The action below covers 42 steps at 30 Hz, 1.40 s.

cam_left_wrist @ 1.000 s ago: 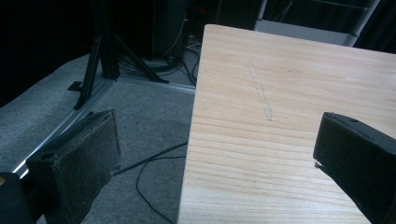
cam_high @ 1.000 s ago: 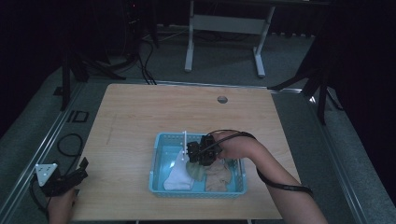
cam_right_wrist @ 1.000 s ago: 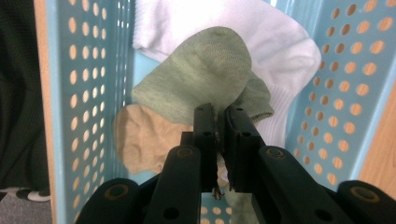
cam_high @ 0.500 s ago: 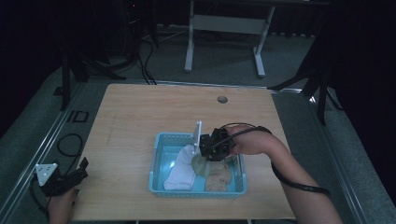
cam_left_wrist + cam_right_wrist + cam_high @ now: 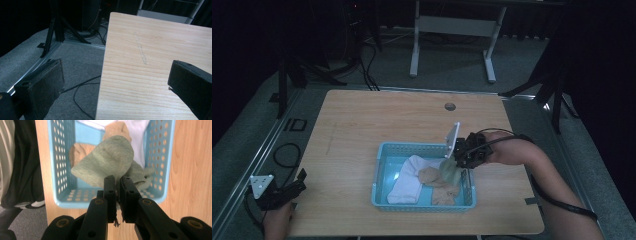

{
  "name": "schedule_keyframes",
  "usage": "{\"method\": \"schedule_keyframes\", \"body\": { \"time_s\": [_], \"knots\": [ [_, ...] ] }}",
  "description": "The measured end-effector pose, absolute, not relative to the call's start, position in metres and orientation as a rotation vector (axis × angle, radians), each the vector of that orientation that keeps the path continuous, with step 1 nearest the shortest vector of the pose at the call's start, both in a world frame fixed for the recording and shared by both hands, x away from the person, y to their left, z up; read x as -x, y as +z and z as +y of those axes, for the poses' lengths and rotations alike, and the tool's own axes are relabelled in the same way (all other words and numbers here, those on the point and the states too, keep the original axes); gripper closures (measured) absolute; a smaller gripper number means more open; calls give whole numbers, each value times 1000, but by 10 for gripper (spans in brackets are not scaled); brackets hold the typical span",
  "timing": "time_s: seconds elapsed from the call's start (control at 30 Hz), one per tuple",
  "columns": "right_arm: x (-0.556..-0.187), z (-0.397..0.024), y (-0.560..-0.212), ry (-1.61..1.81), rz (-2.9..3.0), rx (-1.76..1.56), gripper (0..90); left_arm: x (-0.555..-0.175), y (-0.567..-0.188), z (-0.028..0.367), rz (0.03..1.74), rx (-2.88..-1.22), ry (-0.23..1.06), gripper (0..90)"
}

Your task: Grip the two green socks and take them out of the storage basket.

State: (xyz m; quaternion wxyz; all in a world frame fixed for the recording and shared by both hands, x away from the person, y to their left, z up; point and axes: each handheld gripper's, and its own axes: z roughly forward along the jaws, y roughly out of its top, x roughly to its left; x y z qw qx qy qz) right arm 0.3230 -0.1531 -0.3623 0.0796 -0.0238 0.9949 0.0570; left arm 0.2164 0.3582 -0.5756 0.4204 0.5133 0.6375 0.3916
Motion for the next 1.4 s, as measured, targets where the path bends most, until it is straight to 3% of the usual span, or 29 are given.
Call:
{"method": "schedule_keyframes", "body": {
  "time_s": [0.4, 0.87, 1.4],
  "knots": [
    [-317, -205, -356, 186, 2969, -59, 841, -217, -576, 358, 1599, -1288, 982, 7],
    [-318, -265, -377, 202, 2988, -263, 841, -217, -576, 358, 1599, -1290, 982, 7],
    [-331, -285, -458, 213, 3087, -376, 840, -217, -576, 358, 1600, -1285, 985, 7]
  ]
}}
